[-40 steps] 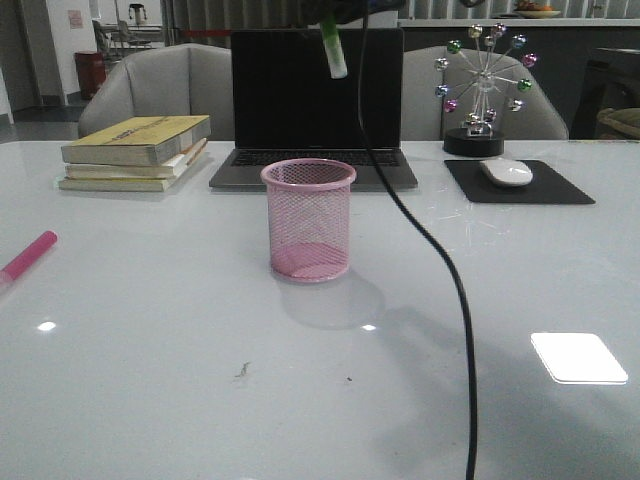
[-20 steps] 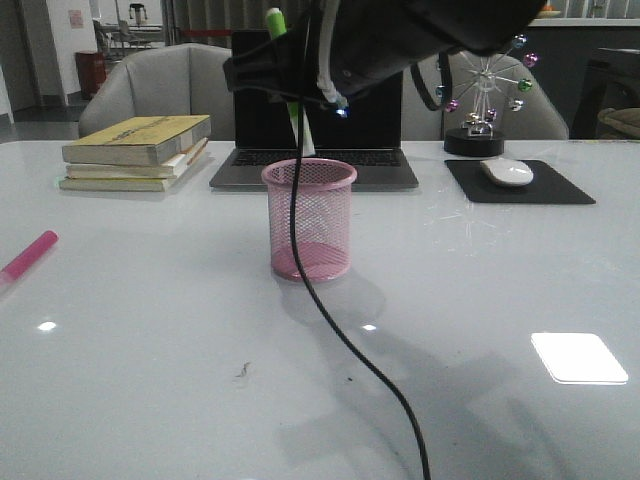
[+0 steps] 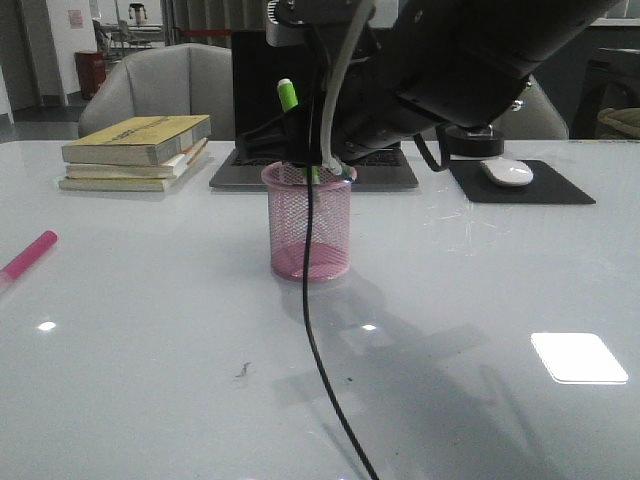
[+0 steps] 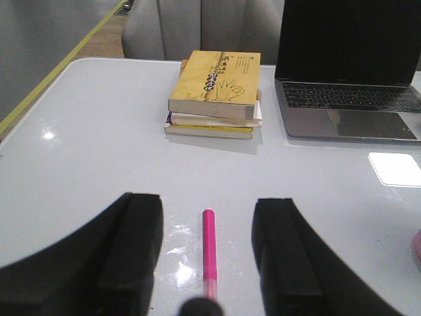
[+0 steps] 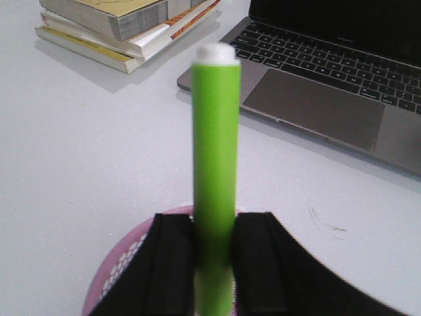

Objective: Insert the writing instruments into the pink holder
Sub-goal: 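Lower the green marker into the holder and open the right gripper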

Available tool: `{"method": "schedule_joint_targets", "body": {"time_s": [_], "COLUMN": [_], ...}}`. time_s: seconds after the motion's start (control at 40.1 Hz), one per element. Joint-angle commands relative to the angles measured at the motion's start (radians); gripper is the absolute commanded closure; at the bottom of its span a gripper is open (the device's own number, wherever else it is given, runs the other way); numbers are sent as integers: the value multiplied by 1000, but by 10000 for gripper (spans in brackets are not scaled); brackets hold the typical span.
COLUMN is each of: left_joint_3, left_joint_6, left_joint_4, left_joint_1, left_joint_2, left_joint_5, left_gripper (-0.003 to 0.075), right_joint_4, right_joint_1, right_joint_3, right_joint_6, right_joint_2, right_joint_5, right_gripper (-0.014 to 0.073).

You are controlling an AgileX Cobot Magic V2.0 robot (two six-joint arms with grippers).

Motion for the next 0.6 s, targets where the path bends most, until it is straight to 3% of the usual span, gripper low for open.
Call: {"method": "schedule_joint_targets", "body": {"time_s": [0.0, 0.199, 0.424, 0.573], "left_joint_3": [-35, -35, -35, -35], "left_joint_6": [-3, -3, -3, -3], "left_joint_4": [-6, -6, -6, -6], "left_joint_1": [-5, -5, -5, -5], "left_joint_2": [-7, -7, -7, -7], "left_joint_5": [-84, -84, -84, -84], "left_gripper": [377, 431, 475, 486], "right_joint_4": [-19, -19, -11, -2], "right_joint_1": [-1, -1, -1, -1], "right_joint_3": [-27, -27, -27, -27], "right_joint_6": [4, 4, 5, 5], "right_joint_2": [-62, -63, -63, -65], "right_joint_5": [-92, -78, -61, -60], "right_gripper": [537, 509, 224, 178]}}
